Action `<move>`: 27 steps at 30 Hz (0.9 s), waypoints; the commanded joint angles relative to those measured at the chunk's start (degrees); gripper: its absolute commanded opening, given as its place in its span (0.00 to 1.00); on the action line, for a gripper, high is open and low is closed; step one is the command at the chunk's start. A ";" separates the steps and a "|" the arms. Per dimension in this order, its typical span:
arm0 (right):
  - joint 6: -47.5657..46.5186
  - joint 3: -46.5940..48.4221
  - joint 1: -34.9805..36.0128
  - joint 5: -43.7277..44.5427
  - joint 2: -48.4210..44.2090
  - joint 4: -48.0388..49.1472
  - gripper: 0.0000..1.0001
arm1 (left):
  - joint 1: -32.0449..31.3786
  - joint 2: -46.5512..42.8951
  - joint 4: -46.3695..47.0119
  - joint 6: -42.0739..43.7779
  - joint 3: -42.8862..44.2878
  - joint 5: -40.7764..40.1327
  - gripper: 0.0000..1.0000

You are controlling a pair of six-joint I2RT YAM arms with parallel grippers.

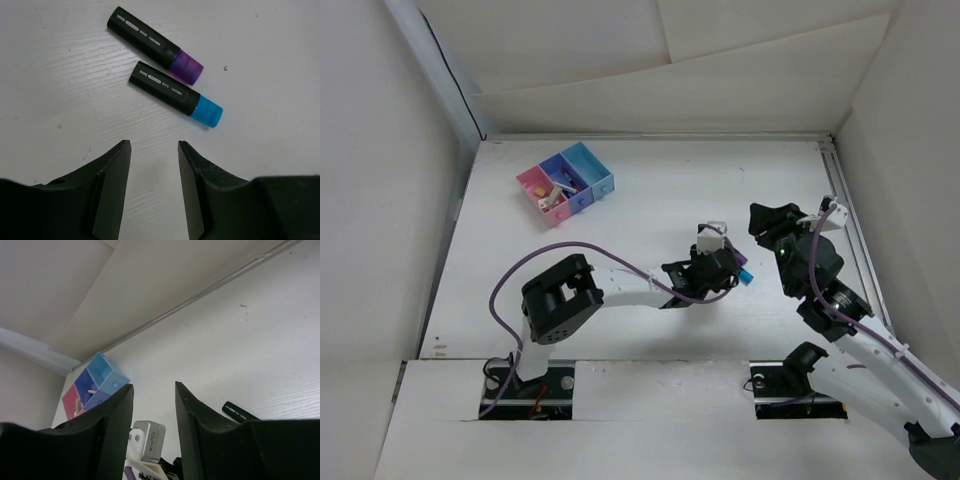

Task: Sort the stationery into containers
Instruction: Pick up the pen from the center of the board.

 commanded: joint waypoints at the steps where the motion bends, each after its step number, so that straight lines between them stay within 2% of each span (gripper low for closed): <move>1: 1.06 0.16 -0.43 2.62 -1.65 -0.55 0.45 | 0.16 1.92 2.07 -4.82 0.96 -0.05 0.41; 3: 1.06 0.16 -0.43 2.62 -1.65 -0.55 0.45 | 0.16 2.99 3.64 -5.44 1.57 1.10 0.45; 6: 1.06 0.68 -0.43 2.62 -1.65 -1.16 0.45 | -0.45 4.74 5.05 -5.44 2.72 2.33 0.45; 9: 1.06 0.69 -0.43 3.41 -2.18 -1.16 0.44 | -1.77 5.80 5.58 -5.44 4.30 -0.74 0.41; 10: 1.06 0.69 -0.43 3.41 -2.70 -1.69 0.31 | -1.78 5.80 5.59 -4.92 4.91 -0.74 0.39; 11: 1.06 0.69 -0.43 3.41 -2.70 -1.69 0.26 | -2.47 5.80 6.72 -4.13 4.92 -1.26 0.37; 12: 1.06 1.38 -0.43 3.41 -2.70 -2.21 0.21 | -3.00 5.80 7.51 -4.12 4.92 -1.27 0.32; 13: 1.06 1.39 -0.43 3.41 -3.22 -2.74 0.08 | -3.01 5.80 9.61 -4.12 4.92 -1.27 0.24; 14: 1.06 2.26 -0.43 3.94 -3.23 -4.14 0.05 | -3.01 5.80 10.85 -4.12 4.40 -0.14 0.11; 16: 1.06 3.75 -0.43 4.73 -3.23 -5.64 0.00 | -3.01 5.80 13.05 -4.12 4.39 2.06 0.06; 19: 1.59 3.76 -0.43 5.44 -4.55 -6.79 0.00 | -3.01 6.41 15.86 -4.12 4.39 4.00 0.03; 27: 1.59 4.29 -0.43 5.44 -5.16 -7.40 0.00 | -3.53 14.23 13.77 -1.40 16.42 2.60 0.00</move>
